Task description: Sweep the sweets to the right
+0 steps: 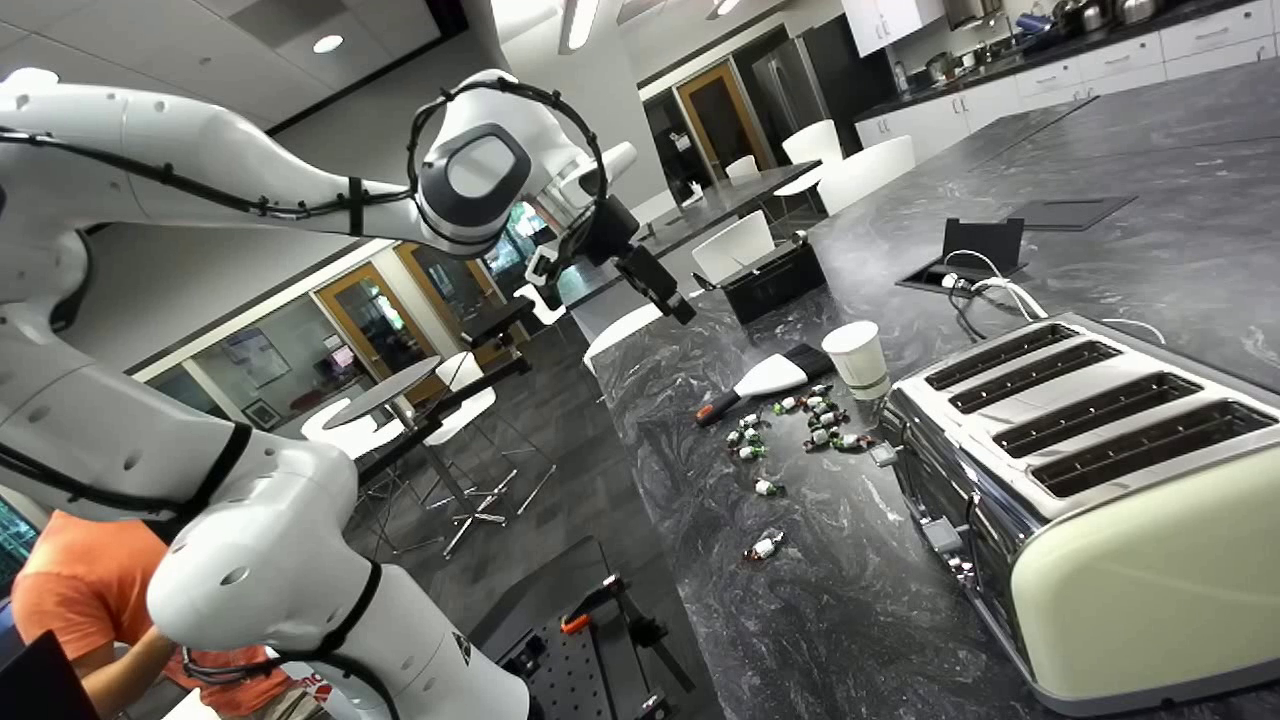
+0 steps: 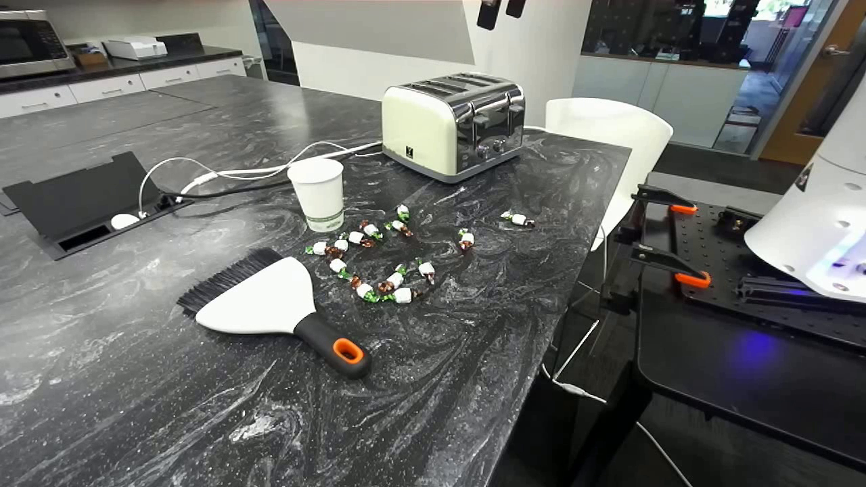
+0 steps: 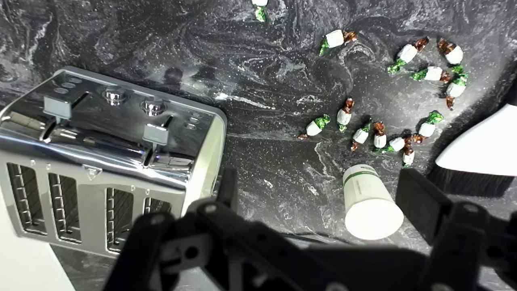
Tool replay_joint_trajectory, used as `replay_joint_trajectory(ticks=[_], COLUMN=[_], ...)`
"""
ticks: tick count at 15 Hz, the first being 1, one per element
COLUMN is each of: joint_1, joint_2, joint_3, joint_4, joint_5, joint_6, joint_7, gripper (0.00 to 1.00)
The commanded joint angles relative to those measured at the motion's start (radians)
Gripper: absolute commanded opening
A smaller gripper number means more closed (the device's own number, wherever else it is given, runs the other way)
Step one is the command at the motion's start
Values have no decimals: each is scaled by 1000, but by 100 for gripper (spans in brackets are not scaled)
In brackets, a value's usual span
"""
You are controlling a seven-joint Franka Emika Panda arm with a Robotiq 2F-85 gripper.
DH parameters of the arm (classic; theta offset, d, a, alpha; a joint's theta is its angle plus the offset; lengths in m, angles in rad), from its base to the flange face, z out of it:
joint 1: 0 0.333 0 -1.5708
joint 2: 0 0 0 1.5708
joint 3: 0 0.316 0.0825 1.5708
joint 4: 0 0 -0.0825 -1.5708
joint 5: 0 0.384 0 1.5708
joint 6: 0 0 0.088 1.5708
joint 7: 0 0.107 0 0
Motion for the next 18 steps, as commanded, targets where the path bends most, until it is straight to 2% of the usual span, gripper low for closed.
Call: replay_joint_trajectory(ticks=[1, 3, 4, 7, 13, 15, 18], joint_1=[14, 14, 36, 73, 101, 129, 194], joint_2=[1, 1, 10, 36, 219, 317, 462], joint_3=[-14, -14, -14, 52, 244, 258, 227], joint_4=[2, 2, 2, 8, 124, 182, 273], joint_5=[-6, -6, 17, 0, -110, -150, -167], joint_6=[-3, -3, 12, 41, 29, 42, 67], joint_7=[4, 4, -19, 60, 432, 516, 568], gripper=[100, 100, 100, 100, 100, 100, 100])
